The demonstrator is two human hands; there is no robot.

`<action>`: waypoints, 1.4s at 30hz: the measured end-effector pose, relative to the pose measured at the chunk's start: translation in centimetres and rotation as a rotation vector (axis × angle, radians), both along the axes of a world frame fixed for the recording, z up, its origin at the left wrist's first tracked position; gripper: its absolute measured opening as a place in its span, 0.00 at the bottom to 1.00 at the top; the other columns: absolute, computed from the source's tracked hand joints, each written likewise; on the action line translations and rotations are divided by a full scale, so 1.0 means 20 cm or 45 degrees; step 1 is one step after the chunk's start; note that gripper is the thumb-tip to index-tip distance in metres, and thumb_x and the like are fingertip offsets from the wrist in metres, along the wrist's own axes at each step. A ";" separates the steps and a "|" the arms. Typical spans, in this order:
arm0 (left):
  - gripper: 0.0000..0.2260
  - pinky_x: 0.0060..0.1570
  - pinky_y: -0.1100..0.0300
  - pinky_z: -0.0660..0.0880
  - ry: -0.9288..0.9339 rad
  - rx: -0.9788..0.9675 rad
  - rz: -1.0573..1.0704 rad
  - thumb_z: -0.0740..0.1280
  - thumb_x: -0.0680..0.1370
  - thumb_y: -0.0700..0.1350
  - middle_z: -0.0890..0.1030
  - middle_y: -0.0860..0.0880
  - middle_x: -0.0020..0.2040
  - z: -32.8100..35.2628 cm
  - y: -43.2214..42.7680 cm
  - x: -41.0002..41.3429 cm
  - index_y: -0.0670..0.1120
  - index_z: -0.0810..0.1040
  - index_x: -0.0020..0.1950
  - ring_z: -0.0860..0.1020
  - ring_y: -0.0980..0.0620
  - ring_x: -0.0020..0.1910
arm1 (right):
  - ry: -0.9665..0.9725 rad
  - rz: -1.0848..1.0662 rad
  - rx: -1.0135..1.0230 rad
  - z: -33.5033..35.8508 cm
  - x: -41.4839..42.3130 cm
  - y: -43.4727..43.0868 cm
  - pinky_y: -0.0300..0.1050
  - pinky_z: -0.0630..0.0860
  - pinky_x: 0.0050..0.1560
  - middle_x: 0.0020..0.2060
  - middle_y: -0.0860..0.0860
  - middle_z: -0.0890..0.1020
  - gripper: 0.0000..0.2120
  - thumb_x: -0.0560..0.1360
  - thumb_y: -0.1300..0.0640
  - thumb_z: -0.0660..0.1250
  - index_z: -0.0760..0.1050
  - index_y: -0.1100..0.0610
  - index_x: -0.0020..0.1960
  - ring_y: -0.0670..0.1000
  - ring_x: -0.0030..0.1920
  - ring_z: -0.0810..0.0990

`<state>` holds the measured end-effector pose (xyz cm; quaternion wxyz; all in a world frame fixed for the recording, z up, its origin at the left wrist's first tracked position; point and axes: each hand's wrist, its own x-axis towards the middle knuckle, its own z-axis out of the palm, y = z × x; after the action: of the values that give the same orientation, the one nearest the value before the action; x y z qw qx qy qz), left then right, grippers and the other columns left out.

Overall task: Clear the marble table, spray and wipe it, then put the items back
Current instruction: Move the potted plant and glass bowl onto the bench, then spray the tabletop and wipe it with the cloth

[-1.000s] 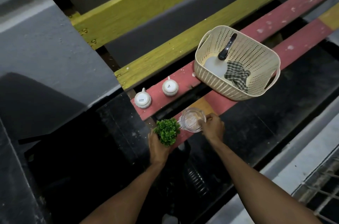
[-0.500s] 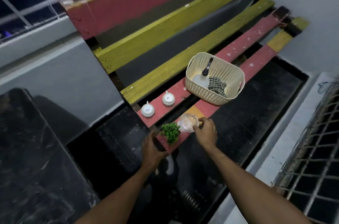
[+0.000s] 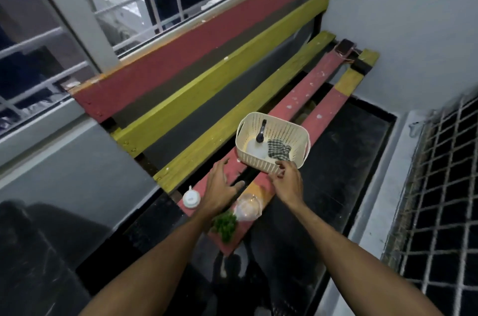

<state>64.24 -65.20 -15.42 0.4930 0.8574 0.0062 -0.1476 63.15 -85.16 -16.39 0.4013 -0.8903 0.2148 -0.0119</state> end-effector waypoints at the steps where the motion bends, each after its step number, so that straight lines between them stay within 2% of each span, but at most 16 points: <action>1: 0.41 0.72 0.43 0.68 0.006 0.016 0.001 0.71 0.68 0.64 0.65 0.51 0.79 -0.02 -0.08 0.10 0.56 0.62 0.78 0.65 0.48 0.77 | -0.008 0.005 0.000 -0.03 0.09 -0.06 0.47 0.73 0.61 0.60 0.52 0.78 0.19 0.72 0.60 0.72 0.76 0.56 0.62 0.54 0.62 0.77; 5: 0.37 0.62 0.53 0.73 -0.060 -0.017 0.035 0.76 0.70 0.57 0.72 0.52 0.72 -0.14 -0.31 0.42 0.52 0.67 0.76 0.73 0.50 0.70 | -0.014 -0.009 0.037 -0.19 0.40 -0.27 0.49 0.72 0.64 0.61 0.57 0.78 0.20 0.72 0.63 0.70 0.75 0.60 0.64 0.57 0.63 0.76; 8: 0.39 0.69 0.47 0.72 -0.043 0.023 -0.008 0.77 0.72 0.44 0.70 0.45 0.75 -0.34 -0.47 0.70 0.45 0.64 0.79 0.70 0.46 0.73 | 0.154 0.041 0.024 -0.42 0.66 -0.43 0.46 0.71 0.56 0.59 0.57 0.78 0.21 0.71 0.60 0.72 0.73 0.58 0.63 0.58 0.62 0.76; 11: 0.42 0.76 0.52 0.64 -0.010 0.186 -0.069 0.78 0.71 0.42 0.66 0.43 0.79 -0.50 -0.57 0.85 0.42 0.60 0.81 0.65 0.44 0.78 | 0.390 0.186 0.020 -0.60 0.81 -0.51 0.53 0.73 0.63 0.63 0.60 0.73 0.27 0.72 0.57 0.73 0.67 0.56 0.69 0.62 0.65 0.73; 14: 0.40 0.67 0.59 0.66 0.034 0.247 -0.104 0.79 0.70 0.43 0.72 0.44 0.75 -0.63 -0.62 0.94 0.43 0.65 0.78 0.71 0.45 0.73 | 0.559 0.285 -0.040 -0.74 0.90 -0.56 0.58 0.71 0.66 0.65 0.62 0.69 0.34 0.70 0.56 0.74 0.62 0.56 0.71 0.65 0.66 0.71; 16: 0.34 0.60 0.59 0.70 0.089 0.230 -0.113 0.78 0.70 0.43 0.79 0.46 0.68 -0.69 -0.64 0.96 0.45 0.71 0.74 0.77 0.46 0.66 | 0.612 0.317 -0.028 -0.80 0.93 -0.58 0.59 0.70 0.67 0.67 0.62 0.67 0.40 0.68 0.57 0.75 0.58 0.54 0.74 0.66 0.67 0.70; 19: 0.24 0.53 0.60 0.71 0.101 0.232 -0.103 0.77 0.74 0.45 0.83 0.52 0.60 -0.75 -0.66 0.97 0.48 0.76 0.68 0.81 0.50 0.58 | 0.652 0.364 -0.010 -0.88 0.97 -0.57 0.57 0.68 0.71 0.71 0.61 0.60 0.49 0.67 0.59 0.76 0.51 0.51 0.78 0.66 0.68 0.67; 21: 0.18 0.52 0.59 0.71 0.077 0.239 -0.048 0.74 0.76 0.47 0.84 0.51 0.58 -0.77 -0.68 0.98 0.49 0.77 0.66 0.81 0.50 0.56 | 0.623 0.353 -0.067 -0.92 0.97 -0.55 0.56 0.70 0.69 0.71 0.61 0.57 0.45 0.69 0.61 0.73 0.53 0.50 0.78 0.67 0.66 0.69; 24: 0.13 0.49 0.57 0.70 0.052 0.226 0.008 0.73 0.77 0.49 0.85 0.50 0.56 -0.79 -0.69 0.99 0.49 0.79 0.61 0.79 0.53 0.50 | 0.471 0.317 -0.247 -0.95 0.94 -0.53 0.56 0.78 0.60 0.68 0.60 0.61 0.29 0.76 0.63 0.63 0.62 0.52 0.75 0.66 0.58 0.76; 26: 0.12 0.47 0.57 0.69 0.012 0.211 0.001 0.74 0.77 0.50 0.85 0.50 0.55 -0.78 -0.69 0.98 0.49 0.80 0.59 0.77 0.54 0.48 | 0.382 0.330 -0.295 -0.95 0.93 -0.54 0.58 0.80 0.56 0.64 0.60 0.65 0.21 0.77 0.65 0.61 0.70 0.56 0.69 0.65 0.53 0.79; 29: 0.15 0.47 0.57 0.70 -0.031 0.125 0.025 0.72 0.78 0.52 0.84 0.51 0.55 -0.73 -0.66 0.95 0.49 0.78 0.62 0.78 0.54 0.50 | 0.287 0.277 -0.289 -0.90 0.92 -0.54 0.57 0.80 0.51 0.56 0.60 0.72 0.11 0.77 0.63 0.60 0.78 0.61 0.56 0.62 0.49 0.80; 32: 0.13 0.49 0.61 0.73 -0.107 -0.019 0.065 0.70 0.79 0.52 0.82 0.54 0.54 -0.61 -0.63 0.91 0.51 0.77 0.61 0.79 0.55 0.52 | 0.215 0.168 -0.279 -0.76 0.92 -0.50 0.49 0.77 0.46 0.51 0.57 0.75 0.11 0.77 0.61 0.59 0.80 0.59 0.50 0.59 0.46 0.80; 35: 0.12 0.48 0.67 0.73 -0.133 -0.154 0.177 0.68 0.79 0.56 0.82 0.59 0.52 -0.37 -0.51 0.80 0.53 0.78 0.59 0.79 0.64 0.52 | 0.117 0.113 -0.214 -0.49 0.86 -0.41 0.51 0.76 0.51 0.51 0.58 0.76 0.11 0.75 0.61 0.61 0.81 0.57 0.50 0.61 0.49 0.79; 37: 0.12 0.47 0.69 0.73 -0.119 -0.245 0.226 0.67 0.79 0.56 0.83 0.60 0.52 -0.26 -0.44 0.75 0.53 0.79 0.60 0.79 0.65 0.52 | 0.077 0.063 -0.201 -0.37 0.84 -0.38 0.51 0.75 0.53 0.52 0.58 0.77 0.12 0.74 0.61 0.62 0.82 0.55 0.52 0.63 0.51 0.79; 39: 0.13 0.48 0.66 0.75 -0.123 -0.337 0.314 0.68 0.80 0.53 0.84 0.54 0.52 -0.15 -0.36 0.68 0.48 0.78 0.60 0.81 0.61 0.52 | 0.036 0.043 -0.207 -0.25 0.80 -0.32 0.52 0.75 0.55 0.53 0.59 0.78 0.14 0.74 0.63 0.63 0.83 0.54 0.55 0.64 0.53 0.79; 42: 0.16 0.51 0.54 0.77 -0.178 -0.426 0.482 0.68 0.80 0.51 0.83 0.42 0.52 0.12 -0.14 0.46 0.39 0.77 0.59 0.82 0.47 0.52 | -0.018 0.095 -0.168 0.01 0.66 -0.12 0.53 0.74 0.60 0.56 0.60 0.77 0.18 0.74 0.64 0.62 0.82 0.55 0.60 0.64 0.56 0.78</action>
<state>73.50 -67.99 -13.08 0.6461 0.7556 0.1078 0.0078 76.44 -87.50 -16.29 0.3435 -0.9221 0.1773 -0.0174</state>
